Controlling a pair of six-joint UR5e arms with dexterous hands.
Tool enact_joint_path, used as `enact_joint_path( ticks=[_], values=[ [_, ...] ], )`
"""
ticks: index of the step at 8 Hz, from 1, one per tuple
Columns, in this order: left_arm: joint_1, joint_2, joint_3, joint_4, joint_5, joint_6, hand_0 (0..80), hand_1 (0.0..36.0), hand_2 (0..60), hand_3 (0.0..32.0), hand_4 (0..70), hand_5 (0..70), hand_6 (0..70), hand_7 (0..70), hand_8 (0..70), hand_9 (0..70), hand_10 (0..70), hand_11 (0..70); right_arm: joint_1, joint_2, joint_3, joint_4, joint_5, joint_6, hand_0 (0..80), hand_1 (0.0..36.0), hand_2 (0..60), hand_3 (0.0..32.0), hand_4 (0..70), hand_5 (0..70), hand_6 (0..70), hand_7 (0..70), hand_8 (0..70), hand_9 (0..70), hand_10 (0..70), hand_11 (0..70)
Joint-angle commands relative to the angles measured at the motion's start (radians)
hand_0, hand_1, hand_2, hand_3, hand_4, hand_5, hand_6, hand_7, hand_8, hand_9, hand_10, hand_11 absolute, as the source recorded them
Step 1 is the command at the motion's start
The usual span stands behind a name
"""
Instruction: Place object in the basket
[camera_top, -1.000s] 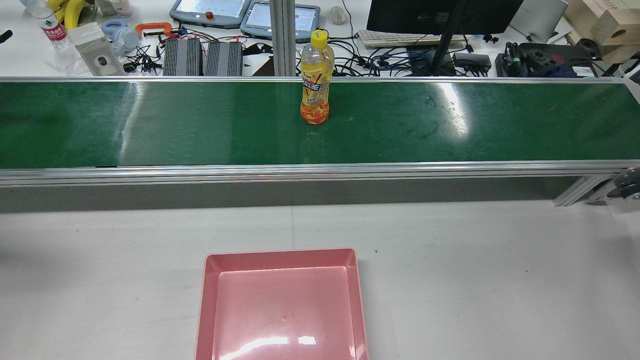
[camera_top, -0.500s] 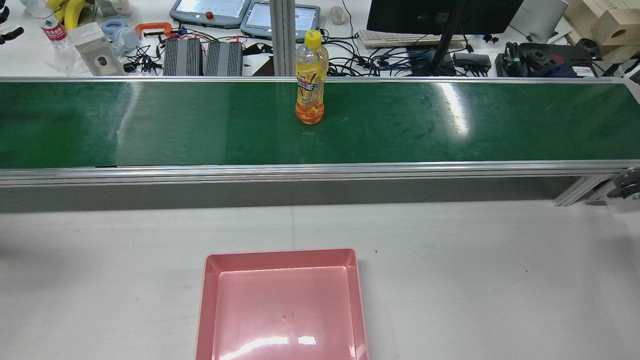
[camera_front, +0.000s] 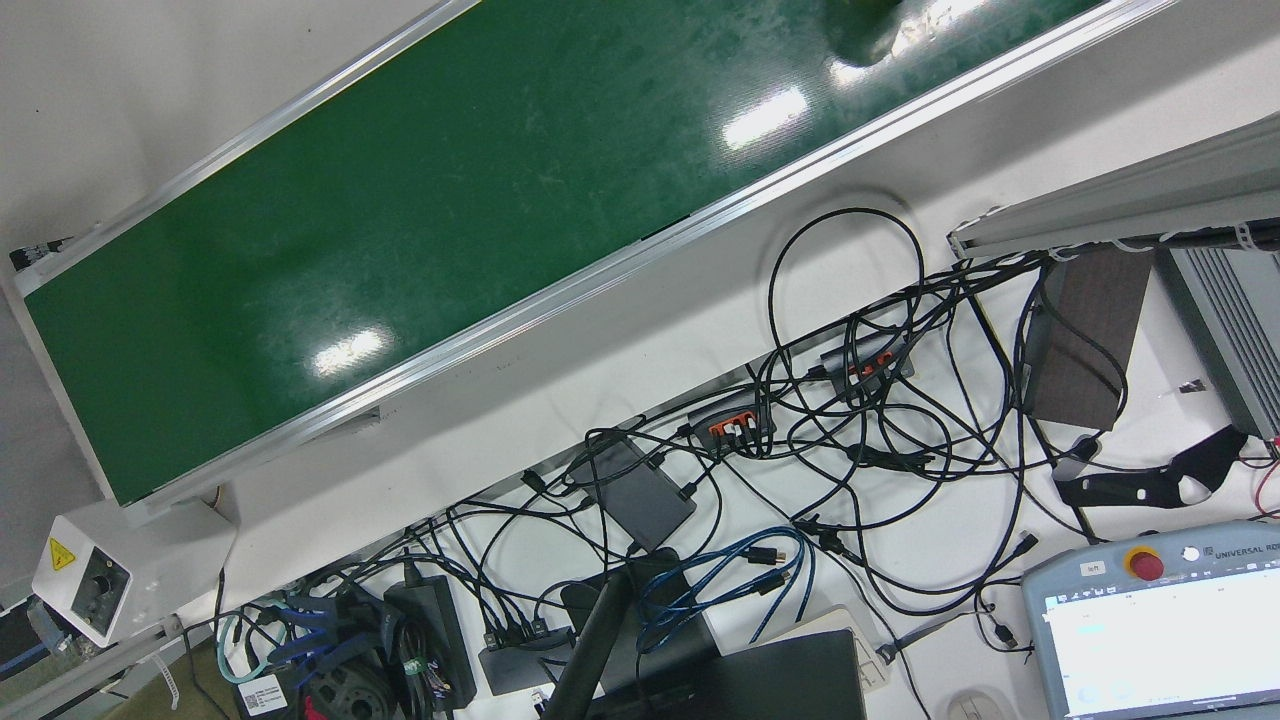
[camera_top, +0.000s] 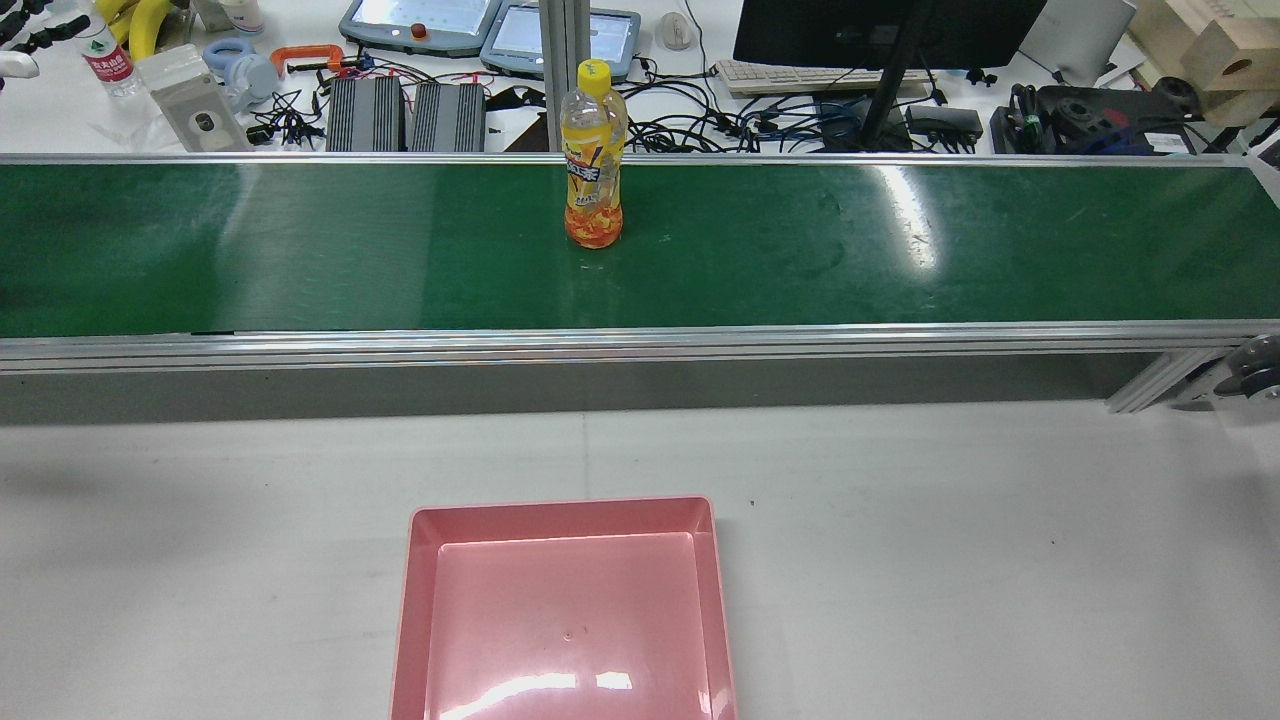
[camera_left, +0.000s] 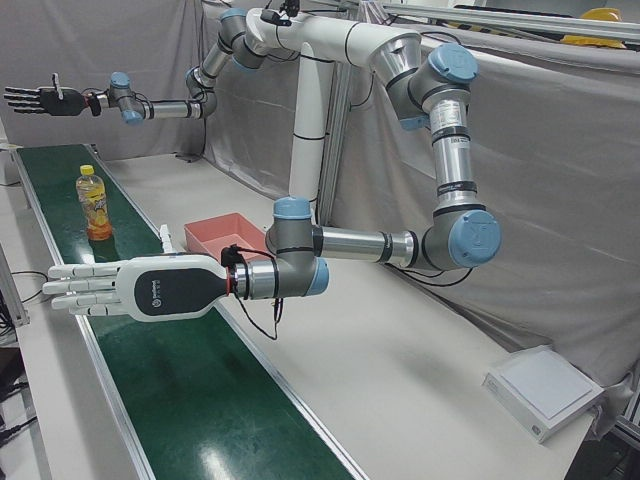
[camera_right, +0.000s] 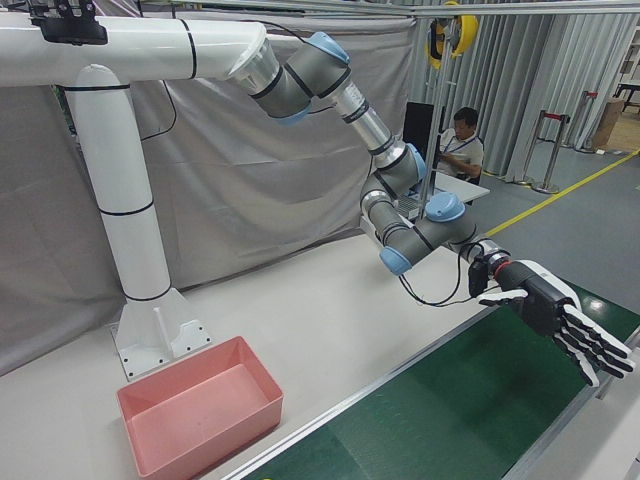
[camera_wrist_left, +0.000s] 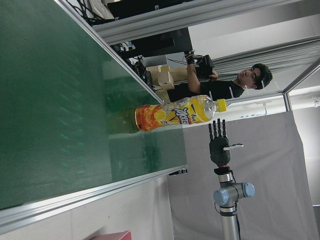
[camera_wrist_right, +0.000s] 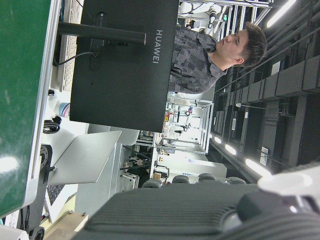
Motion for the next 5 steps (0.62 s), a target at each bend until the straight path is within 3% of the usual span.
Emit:
enact_joint_path(
  ticks=[1, 3, 5],
  values=[
    [0.07, -0.014, -0.007, -0.001, -0.07, 0.0, 47.6, 11.4, 0.0, 0.0, 0.0, 2.9, 0.0, 0.0, 0.0, 1.4, 7.3, 12.4, 0.0, -0.001, 0.0, 0.0, 0.0, 0.0, 0.0, 0.0, 0.0, 0.0, 0.0, 0.0, 0.0, 0.0, 0.0, 0.0, 0.0, 0.0],
    [0.097, -0.014, -0.009, -0.007, -0.172, -0.003, 47.8, 11.4, 0.0, 0.0, 0.0, 2.6, 0.0, 0.0, 0.0, 1.0, 6.9, 11.8, 0.0, -0.001, 0.0, 0.0, 0.0, 0.0, 0.0, 0.0, 0.0, 0.0, 0.0, 0.0, 0.0, 0.0, 0.0, 0.0, 0.0, 0.0],
    [0.1, -0.014, -0.013, -0.002, -0.172, -0.004, 48.7, 11.4, 0.0, 0.0, 0.0, 2.9, 0.0, 0.0, 0.0, 0.5, 6.6, 11.4, 0.0, -0.001, 0.0, 0.0, 0.0, 0.0, 0.0, 0.0, 0.0, 0.0, 0.0, 0.0, 0.0, 0.0, 0.0, 0.0, 0.0, 0.0]
  ],
)
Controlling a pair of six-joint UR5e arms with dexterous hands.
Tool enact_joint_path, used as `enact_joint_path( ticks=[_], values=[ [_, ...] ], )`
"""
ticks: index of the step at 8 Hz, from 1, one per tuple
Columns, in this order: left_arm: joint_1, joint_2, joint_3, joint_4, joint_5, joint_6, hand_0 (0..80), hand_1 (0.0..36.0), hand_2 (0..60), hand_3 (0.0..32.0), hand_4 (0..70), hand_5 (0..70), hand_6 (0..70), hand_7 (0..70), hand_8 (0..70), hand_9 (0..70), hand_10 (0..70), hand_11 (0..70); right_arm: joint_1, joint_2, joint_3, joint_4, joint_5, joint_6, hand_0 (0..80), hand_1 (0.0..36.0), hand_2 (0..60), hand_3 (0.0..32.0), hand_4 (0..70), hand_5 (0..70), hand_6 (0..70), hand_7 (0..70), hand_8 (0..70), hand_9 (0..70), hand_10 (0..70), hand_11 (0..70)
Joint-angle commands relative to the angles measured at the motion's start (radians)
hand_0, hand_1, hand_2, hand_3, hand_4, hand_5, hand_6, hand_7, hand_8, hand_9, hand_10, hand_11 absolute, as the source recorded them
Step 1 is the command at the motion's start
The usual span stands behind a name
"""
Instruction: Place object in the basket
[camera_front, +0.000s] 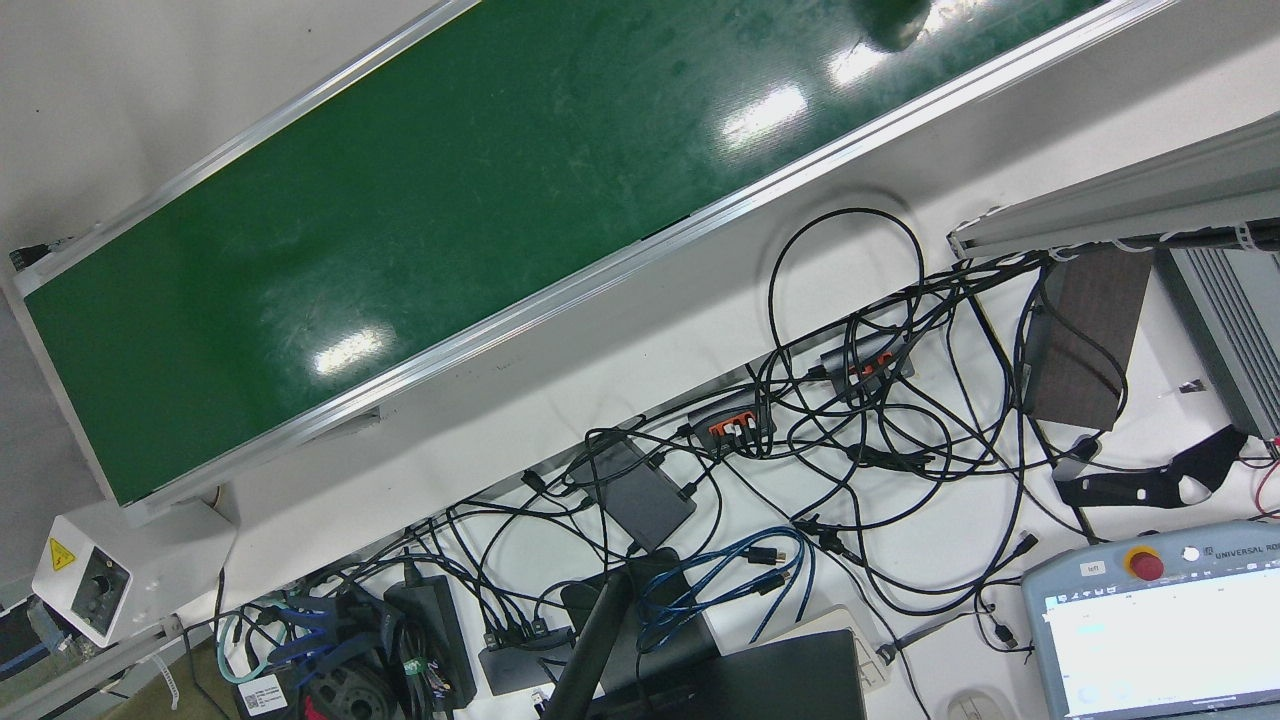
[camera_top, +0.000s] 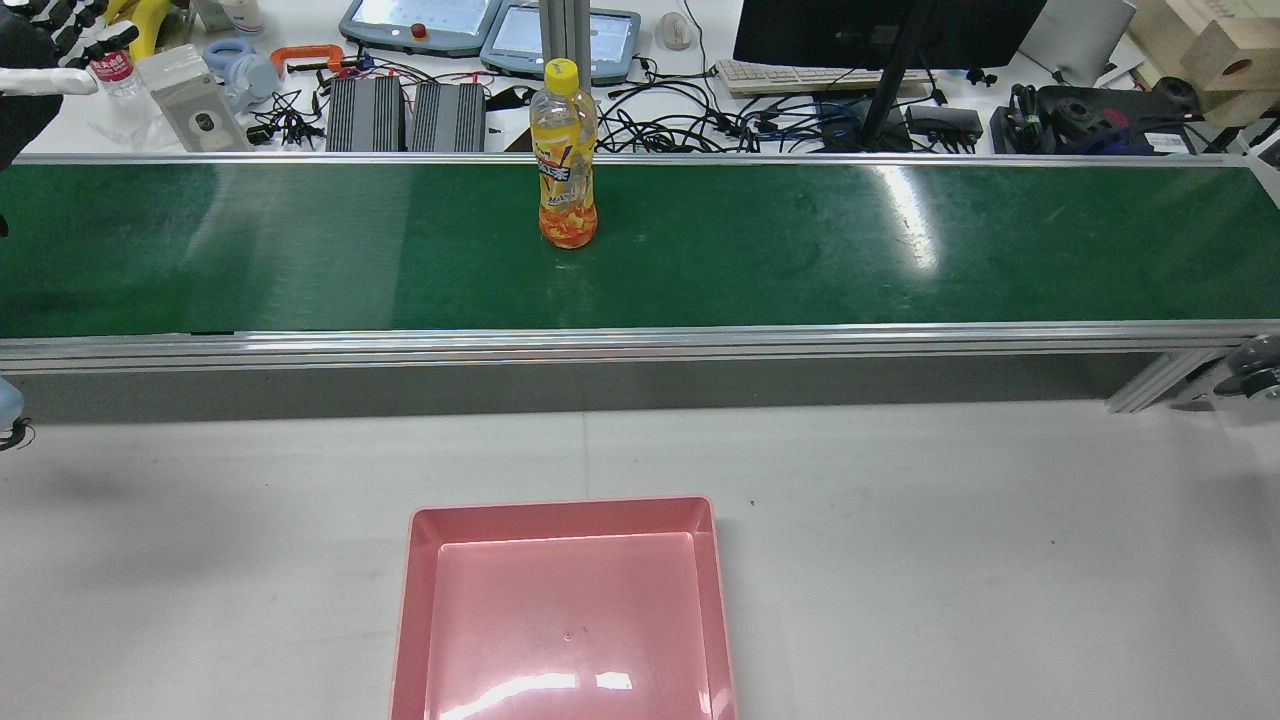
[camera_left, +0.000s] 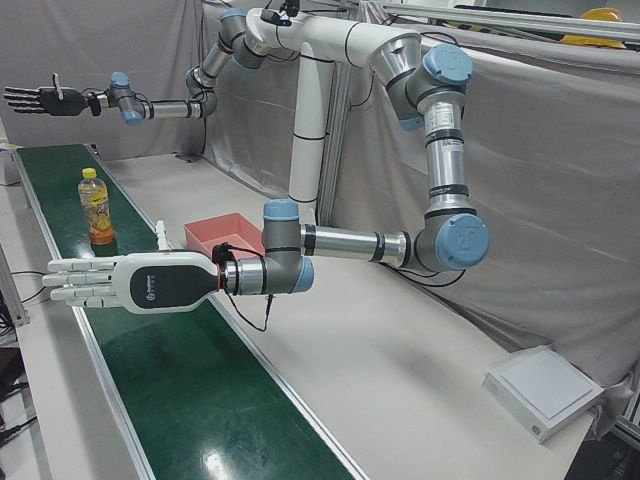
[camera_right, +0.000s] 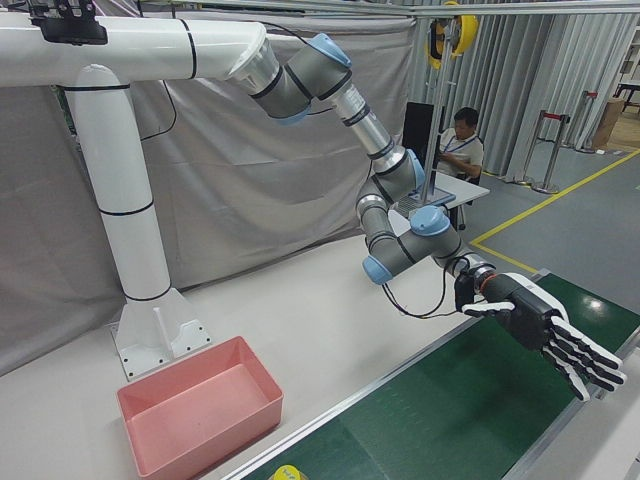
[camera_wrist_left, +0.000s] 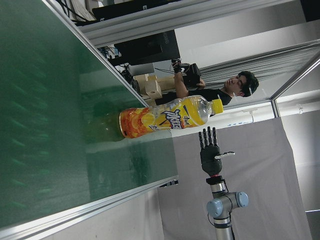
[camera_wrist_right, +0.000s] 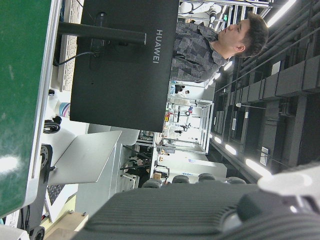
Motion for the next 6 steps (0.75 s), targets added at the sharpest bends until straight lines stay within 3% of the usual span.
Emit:
enact_joint_path(
  ticks=[1, 3, 5, 6],
  values=[
    [0.006, 0.001, -0.003, 0.007, -0.015, -0.01, 48.5, 12.2, 0.0, 0.0, 0.0, 3.2, 0.0, 0.0, 0.0, 0.2, 6.1, 10.7, 0.0, 0.0, 0.0, 0.0, 0.0, 0.0, 0.0, 0.0, 0.0, 0.0, 0.0, 0.0, 0.0, 0.0, 0.0, 0.0, 0.0, 0.0],
    [0.009, 0.001, -0.026, 0.019, -0.012, -0.011, 47.6, 11.2, 0.0, 0.0, 0.0, 3.9, 0.0, 0.0, 0.0, 0.2, 5.6, 9.9, 0.0, 0.001, 0.0, 0.0, 0.0, 0.0, 0.0, 0.0, 0.0, 0.0, 0.0, 0.0, 0.0, 0.0, 0.0, 0.0, 0.0, 0.0],
    [0.007, 0.001, -0.031, 0.013, -0.012, -0.016, 44.6, 3.7, 0.0, 0.0, 0.0, 2.7, 0.0, 0.0, 0.0, 0.0, 5.2, 8.6, 0.002, 0.001, 0.002, 0.0, 0.0, 0.0, 0.0, 0.0, 0.0, 0.0, 0.0, 0.0, 0.0, 0.0, 0.0, 0.0, 0.0, 0.0],
    [0.009, 0.001, -0.031, 0.011, -0.012, -0.016, 42.5, 3.3, 0.0, 0.0, 0.0, 2.5, 0.0, 0.0, 0.0, 0.0, 6.0, 9.7, 0.002, 0.001, 0.0, 0.0, 0.0, 0.0, 0.0, 0.0, 0.0, 0.0, 0.0, 0.0, 0.0, 0.0, 0.0, 0.0, 0.0, 0.0]
  ],
)
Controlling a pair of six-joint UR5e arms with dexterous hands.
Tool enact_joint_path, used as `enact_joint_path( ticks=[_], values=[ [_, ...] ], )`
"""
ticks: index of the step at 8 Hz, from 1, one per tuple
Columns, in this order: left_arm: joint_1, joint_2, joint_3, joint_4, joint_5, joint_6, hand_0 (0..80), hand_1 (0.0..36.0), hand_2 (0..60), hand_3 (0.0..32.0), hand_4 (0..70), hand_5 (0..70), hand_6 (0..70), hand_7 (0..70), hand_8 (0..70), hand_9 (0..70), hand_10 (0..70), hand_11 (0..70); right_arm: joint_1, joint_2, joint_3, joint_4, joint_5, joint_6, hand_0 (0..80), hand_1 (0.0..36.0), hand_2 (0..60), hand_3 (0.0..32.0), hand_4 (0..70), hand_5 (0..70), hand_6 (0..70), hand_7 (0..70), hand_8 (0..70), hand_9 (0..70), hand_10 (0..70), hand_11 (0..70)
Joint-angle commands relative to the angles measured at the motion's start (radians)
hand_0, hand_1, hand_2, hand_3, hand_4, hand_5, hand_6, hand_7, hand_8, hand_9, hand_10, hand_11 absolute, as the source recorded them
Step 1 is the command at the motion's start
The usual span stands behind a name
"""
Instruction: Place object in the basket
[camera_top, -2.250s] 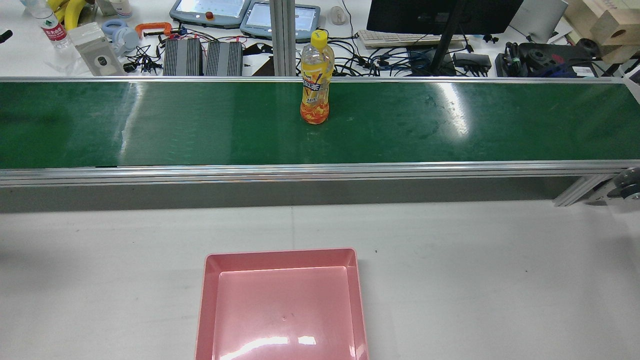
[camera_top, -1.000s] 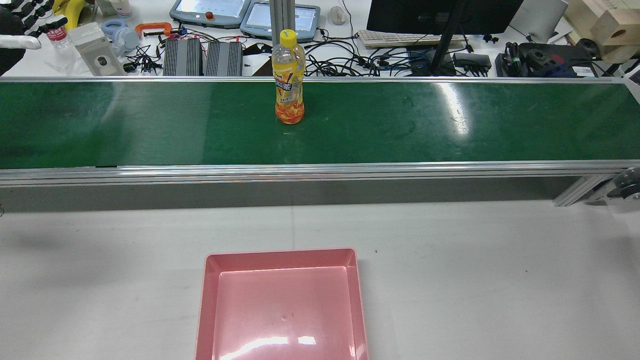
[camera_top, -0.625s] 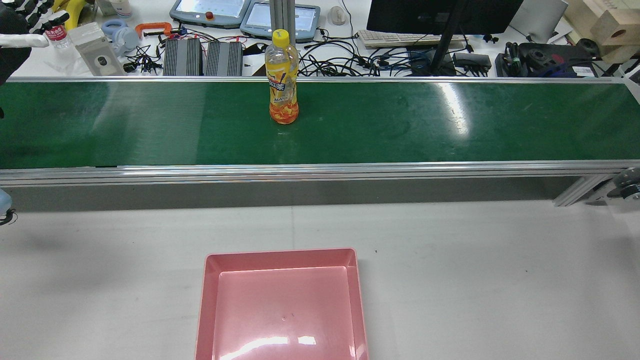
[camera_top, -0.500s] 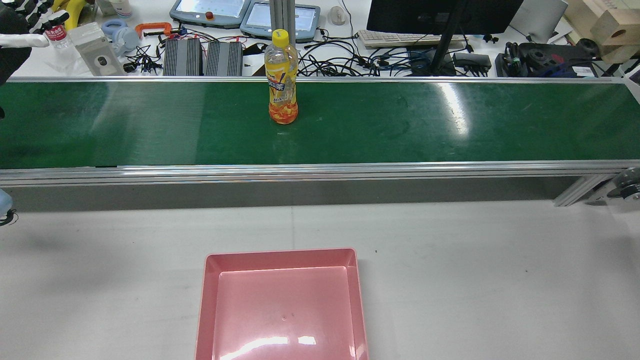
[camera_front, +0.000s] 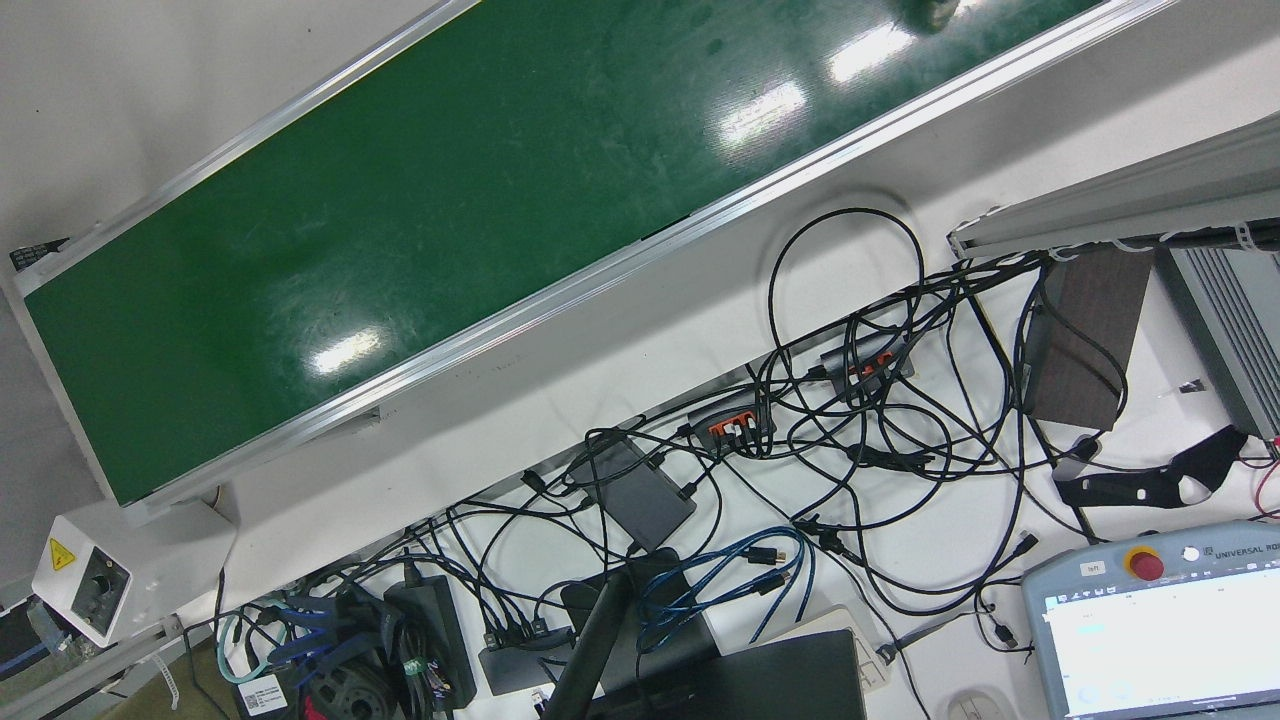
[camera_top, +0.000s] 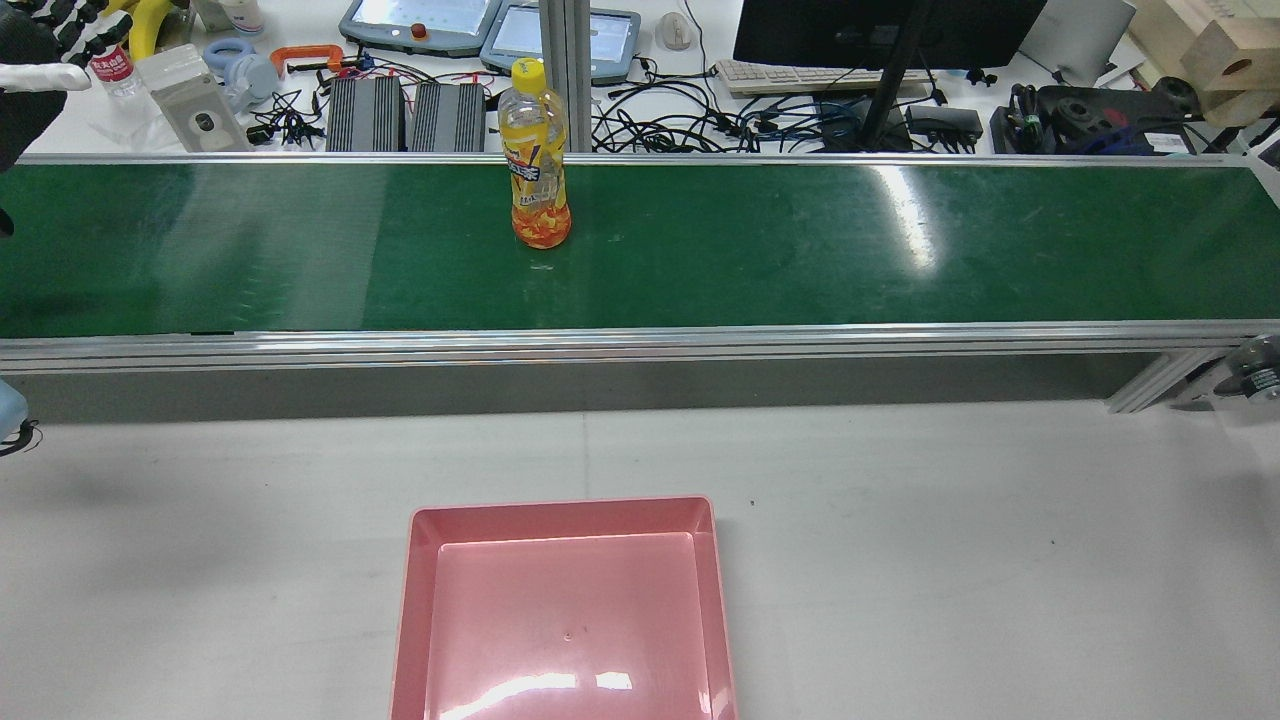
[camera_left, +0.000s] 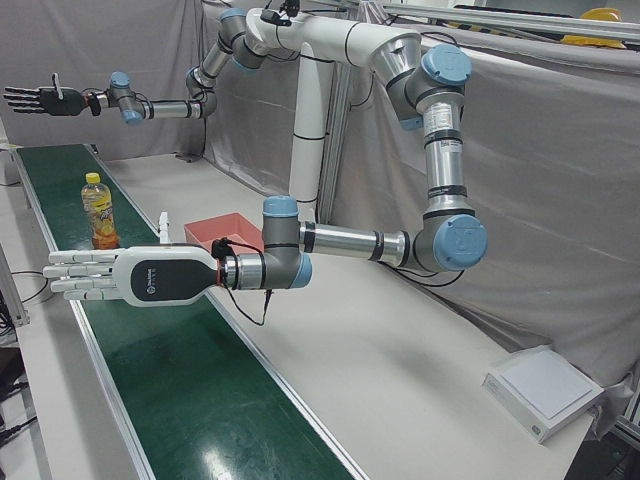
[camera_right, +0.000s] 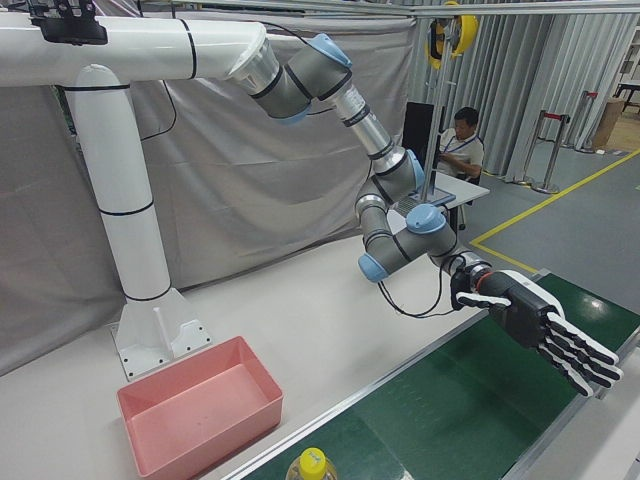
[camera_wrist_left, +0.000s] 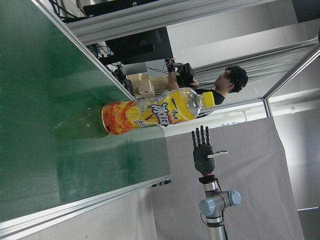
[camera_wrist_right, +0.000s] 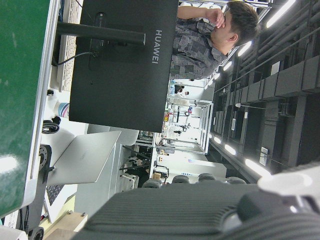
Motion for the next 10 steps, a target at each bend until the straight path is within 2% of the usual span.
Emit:
enact_joint_path(
  ticks=[1, 3, 4, 7, 9, 10],
  values=[
    [0.0, 0.0, -0.003, -0.003, 0.0, -0.001, 45.9, 6.9, 0.0, 0.0, 0.0, 3.3, 0.0, 0.0, 0.0, 0.0, 6.8, 11.3, 0.001, 0.0, 0.001, 0.0, 0.0, 0.0, 0.0, 0.0, 0.0, 0.0, 0.0, 0.0, 0.0, 0.0, 0.0, 0.0, 0.0, 0.0],
    [0.0, 0.0, -0.014, 0.0, 0.002, -0.001, 48.0, 12.6, 0.0, 0.0, 0.0, 4.3, 0.0, 0.0, 0.0, 0.0, 7.3, 12.5, 0.001, 0.0, 0.001, 0.0, 0.0, 0.0, 0.0, 0.0, 0.0, 0.0, 0.0, 0.0, 0.0, 0.0, 0.0, 0.0, 0.0, 0.0],
    [0.0, 0.0, -0.022, 0.007, 0.002, -0.001, 48.5, 13.8, 0.0, 0.0, 0.0, 4.6, 0.0, 0.0, 0.0, 0.0, 7.5, 12.9, 0.001, 0.0, 0.001, 0.0, 0.0, 0.0, 0.0, 0.0, 0.0, 0.0, 0.0, 0.0, 0.0, 0.0, 0.0, 0.0, 0.0, 0.0],
    [0.003, 0.0, -0.031, 0.001, 0.002, 0.002, 46.9, 12.4, 2.0, 0.0, 0.0, 3.9, 0.0, 0.0, 0.0, 0.0, 8.0, 13.4, 0.001, 0.0, 0.0, 0.0, 0.0, 0.0, 0.0, 0.0, 0.0, 0.0, 0.0, 0.0, 0.0, 0.0, 0.0, 0.0, 0.0, 0.0],
    [0.006, 0.0, -0.051, 0.007, 0.009, 0.008, 47.4, 13.0, 2.4, 0.0, 0.0, 4.1, 0.0, 0.0, 0.0, 0.0, 7.2, 12.2, 0.0, 0.0, 0.001, 0.0, 0.0, 0.0, 0.0, 0.0, 0.0, 0.0, 0.0, 0.0, 0.0, 0.0, 0.0, 0.0, 0.0, 0.0],
    [0.043, 0.0, -0.057, 0.032, 0.008, 0.011, 47.8, 13.7, 2.6, 0.0, 0.0, 4.5, 0.0, 0.0, 0.0, 0.0, 7.0, 12.0, 0.0, 0.0, 0.001, 0.0, 0.0, 0.0, 0.0, 0.0, 0.0, 0.0, 0.0, 0.0, 0.0, 0.0, 0.0, 0.0, 0.0, 0.0]
  ],
)
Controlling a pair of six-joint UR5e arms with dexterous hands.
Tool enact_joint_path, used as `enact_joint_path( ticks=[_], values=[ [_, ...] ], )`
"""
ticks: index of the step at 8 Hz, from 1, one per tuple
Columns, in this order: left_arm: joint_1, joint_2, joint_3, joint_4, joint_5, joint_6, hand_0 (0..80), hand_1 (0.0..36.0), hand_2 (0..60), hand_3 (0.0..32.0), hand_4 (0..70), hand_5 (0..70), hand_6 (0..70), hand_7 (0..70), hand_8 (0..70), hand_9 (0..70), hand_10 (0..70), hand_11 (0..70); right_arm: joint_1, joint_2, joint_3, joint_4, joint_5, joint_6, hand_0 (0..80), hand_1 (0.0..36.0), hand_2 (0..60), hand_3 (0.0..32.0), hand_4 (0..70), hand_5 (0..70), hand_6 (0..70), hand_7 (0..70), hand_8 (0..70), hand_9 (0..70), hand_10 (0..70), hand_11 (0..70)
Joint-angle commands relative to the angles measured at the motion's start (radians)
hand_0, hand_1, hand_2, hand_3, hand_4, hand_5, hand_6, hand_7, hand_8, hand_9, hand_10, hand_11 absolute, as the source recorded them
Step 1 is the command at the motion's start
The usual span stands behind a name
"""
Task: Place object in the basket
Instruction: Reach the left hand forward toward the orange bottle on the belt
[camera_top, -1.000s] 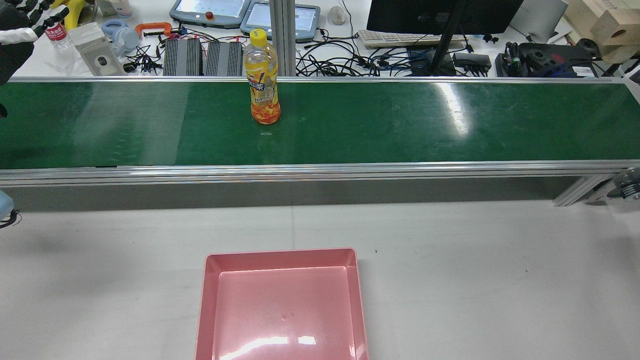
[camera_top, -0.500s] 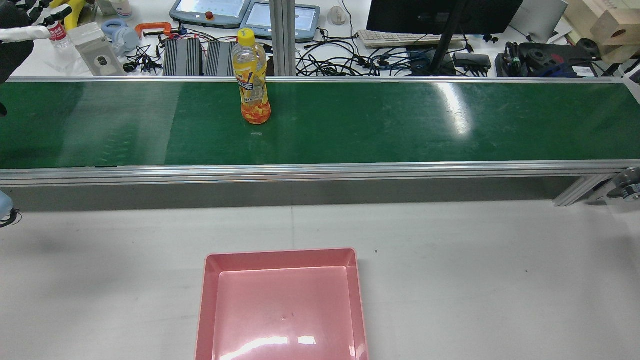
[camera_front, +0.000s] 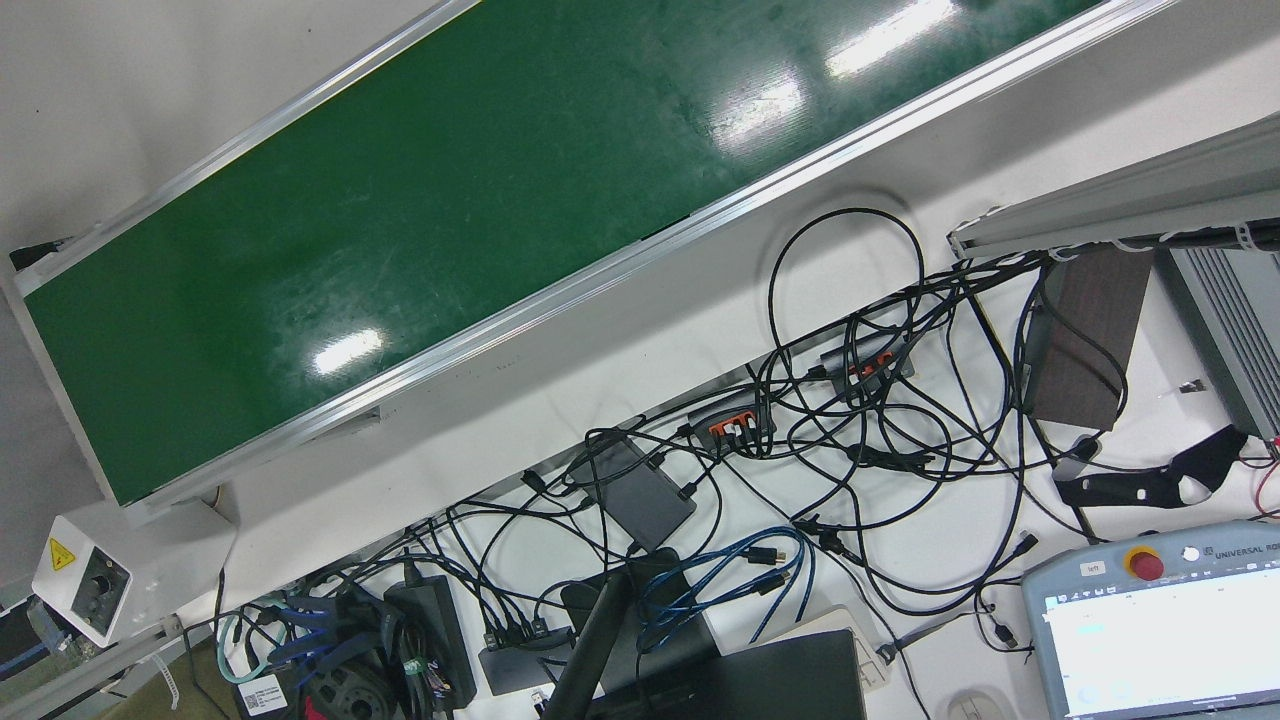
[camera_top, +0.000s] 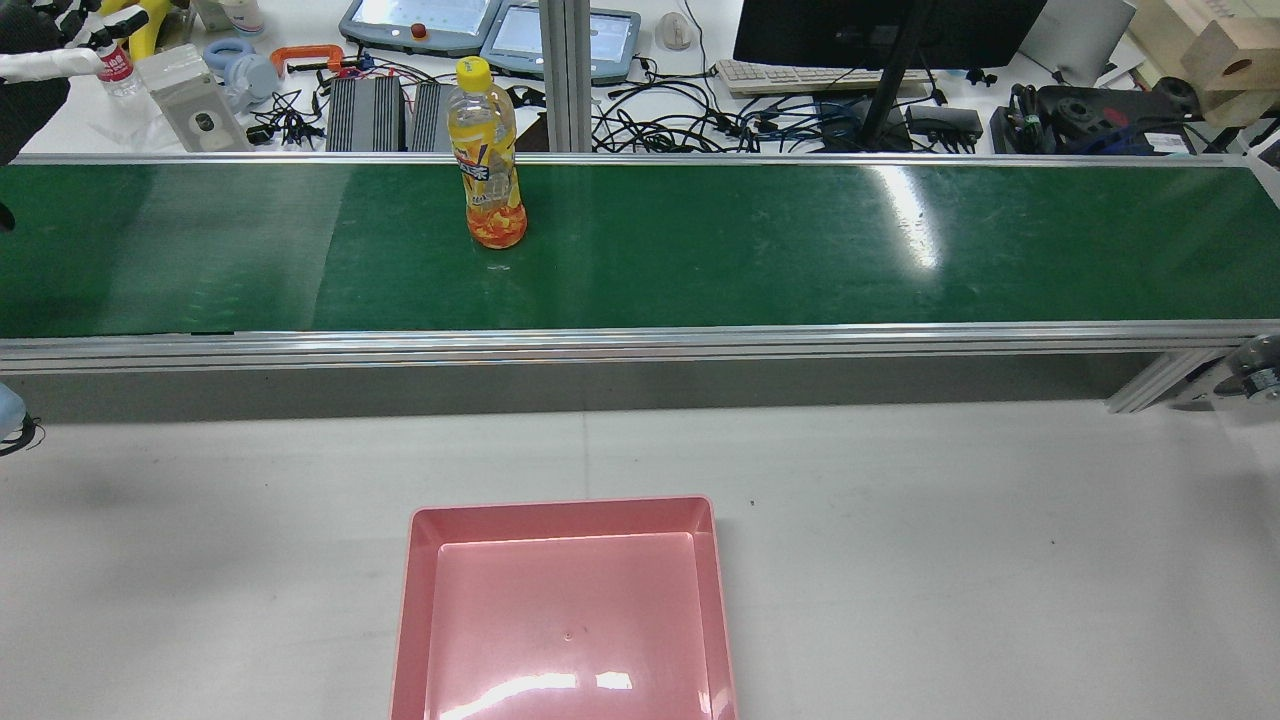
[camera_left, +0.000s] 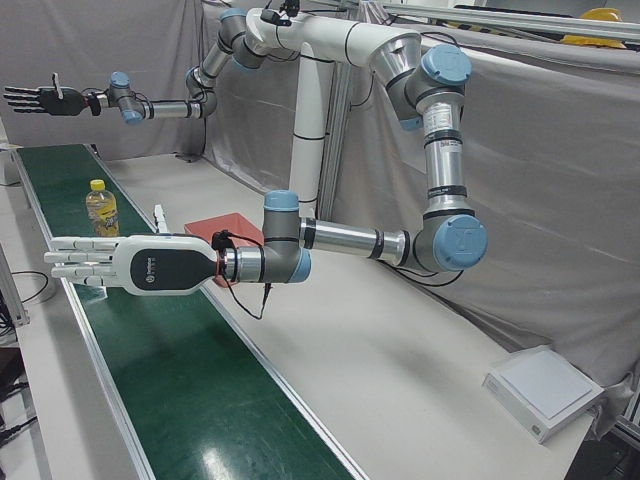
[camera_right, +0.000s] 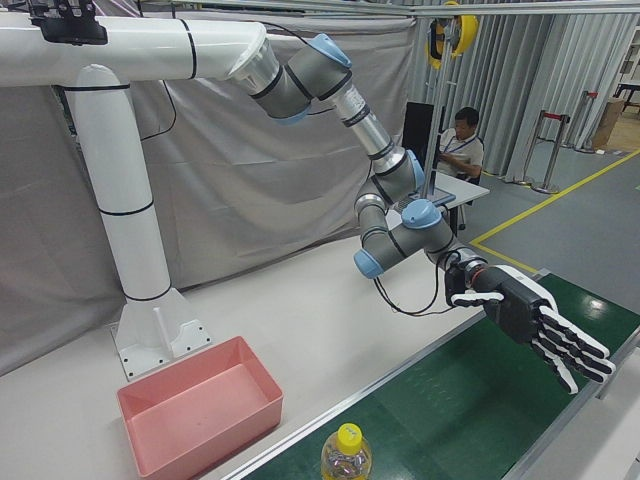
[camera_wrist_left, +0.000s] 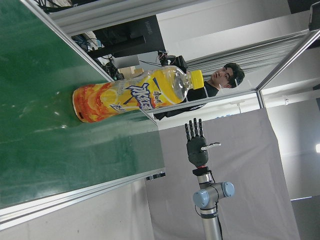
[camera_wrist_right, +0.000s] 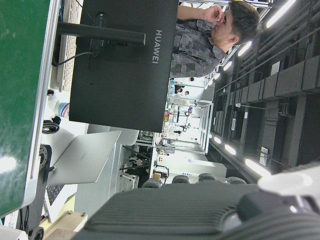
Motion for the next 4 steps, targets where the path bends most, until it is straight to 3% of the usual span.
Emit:
enact_joint_path(
  ticks=[1, 2, 4],
  values=[
    [0.089, -0.002, -0.016, 0.053, 0.001, 0.012, 48.3, 13.9, 0.8, 0.0, 0.0, 5.0, 0.0, 0.0, 0.0, 0.0, 6.8, 11.7, -0.001, 0.0, 0.001, 0.0, 0.0, 0.0, 0.0, 0.0, 0.0, 0.0, 0.0, 0.0, 0.0, 0.0, 0.0, 0.0, 0.0, 0.0],
    [0.14, 0.0, -0.016, 0.069, 0.0, 0.013, 48.5, 14.4, 2.0, 0.0, 0.0, 4.2, 0.0, 0.0, 0.0, 0.0, 6.4, 11.3, 0.001, 0.0, 0.001, 0.0, 0.0, 0.0, 0.0, 0.0, 0.0, 0.0, 0.0, 0.0, 0.0, 0.0, 0.0, 0.0, 0.0, 0.0],
    [0.151, -0.002, -0.015, 0.107, 0.001, 0.017, 47.5, 15.2, 8.5, 0.0, 0.0, 4.1, 0.0, 0.0, 0.0, 0.0, 5.7, 10.1, -0.001, 0.0, 0.001, 0.0, 0.0, 0.0, 0.0, 0.0, 0.0, 0.0, 0.0, 0.0, 0.0, 0.0, 0.0, 0.0, 0.0, 0.0]
  ],
)
